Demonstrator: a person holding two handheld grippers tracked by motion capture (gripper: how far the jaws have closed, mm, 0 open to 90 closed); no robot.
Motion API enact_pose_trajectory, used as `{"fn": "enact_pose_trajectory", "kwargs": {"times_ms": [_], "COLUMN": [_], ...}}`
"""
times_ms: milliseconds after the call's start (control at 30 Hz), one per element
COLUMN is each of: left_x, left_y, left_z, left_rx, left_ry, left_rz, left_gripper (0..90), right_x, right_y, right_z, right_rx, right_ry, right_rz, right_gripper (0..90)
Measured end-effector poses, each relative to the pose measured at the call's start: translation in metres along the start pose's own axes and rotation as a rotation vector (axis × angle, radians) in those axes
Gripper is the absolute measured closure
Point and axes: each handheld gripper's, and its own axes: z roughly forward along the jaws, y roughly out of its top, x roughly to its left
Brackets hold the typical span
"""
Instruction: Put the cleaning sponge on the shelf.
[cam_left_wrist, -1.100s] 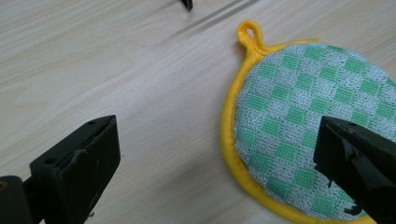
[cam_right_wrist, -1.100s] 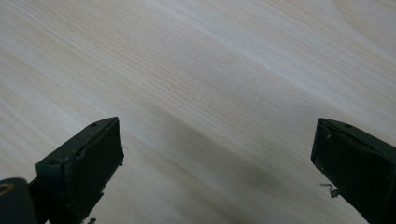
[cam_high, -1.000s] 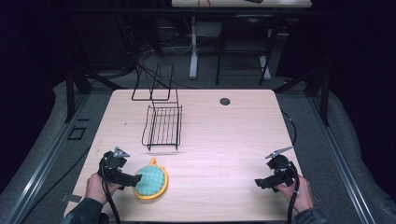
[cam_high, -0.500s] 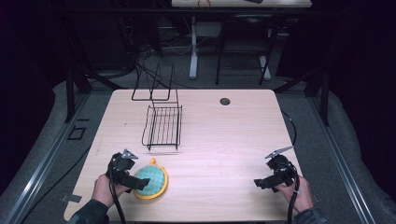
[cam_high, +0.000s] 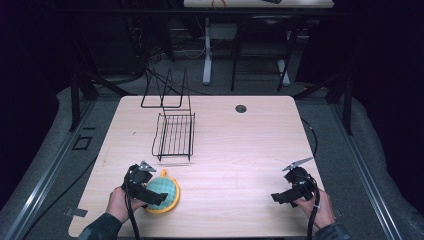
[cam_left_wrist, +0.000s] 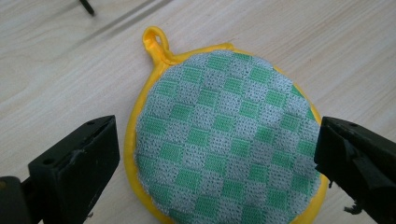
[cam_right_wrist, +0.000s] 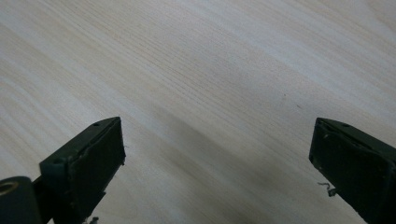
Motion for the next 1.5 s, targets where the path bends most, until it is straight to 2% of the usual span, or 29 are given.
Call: {"fn": "enact_pose_trajectory", "kwargs": {"times_ms": [167, 233, 300, 333, 433, 600, 667, 700, 800, 967, 1200, 1267, 1400, 1500], "left_x": [0.002, 0.006, 0.014, 0.02, 0.03, 0.028, 0.028, 0.028, 0.028, 0.031, 0.028, 0.026, 0.027, 0.024], "left_y": [0.001, 0.002, 0.004, 0.005, 0.007, 0.008, 0.006, 0.006, 0.006, 0.005, 0.006, 0.006, 0.005, 0.004], "left_z": [0.003, 0.004, 0.004, 0.003, 0.005, 0.009, 0.01, 0.01, 0.012, 0.013, 0.013, 0.014, 0.014, 0.013], "left_rx": [0.009, 0.013, 0.002, -0.01, -0.014, -0.003, -0.005, -0.005, 0.002, 0.015, 0.016, 0.012, 0.011, 0.001], "left_ry": [0.011, 0.02, -0.003, -0.007, 0.013, -0.01, -0.028, -0.032, -0.029, -0.047, -0.033, -0.015, -0.024, -0.008], "left_rz": [-0.001, -0.012, -0.03, -0.056, -0.078, -0.077, -0.091, -0.093, -0.095, -0.125, -0.098, -0.071, -0.065, -0.048], "left_gripper": [14.4, 15.8, 21.3, 22.8, 30.6, 42.6, 48.2, 49.7, 53.0, 56.4, 63.9, 66.0, 69.6, 73.3], "right_x": [0.0, 0.001, 0.001, 0.001, 0.002, 0.002, 0.003, 0.002, 0.004, 0.003, 0.004, 0.004, 0.004, 0.004], "right_y": [0.001, 0.001, 0.001, 0.0, 0.0, -0.001, -0.001, -0.001, -0.001, -0.002, -0.002, -0.002, -0.002, -0.002], "right_z": [0.0, 0.001, 0.001, 0.001, 0.002, 0.001, 0.001, 0.001, 0.002, 0.002, 0.003, 0.003, 0.004, 0.003], "right_rx": [0.005, 0.001, 0.01, 0.01, 0.013, 0.016, 0.017, 0.031, 0.032, 0.036, 0.035, 0.04, 0.034, 0.034], "right_ry": [0.0, 0.003, 0.003, 0.003, 0.005, -0.001, -0.004, -0.006, -0.003, -0.011, -0.005, -0.005, -0.001, -0.003], "right_rz": [-0.009, -0.002, -0.006, -0.012, -0.013, -0.01, -0.009, -0.021, -0.014, -0.024, -0.022, -0.018, -0.017, -0.02], "right_gripper": [3.1, 3.4, 3.6, 3.7, 3.8, 3.9, 4.0, 4.1, 4.3, 5.8, 6.6, 8.9, 8.8, 8.8]}}
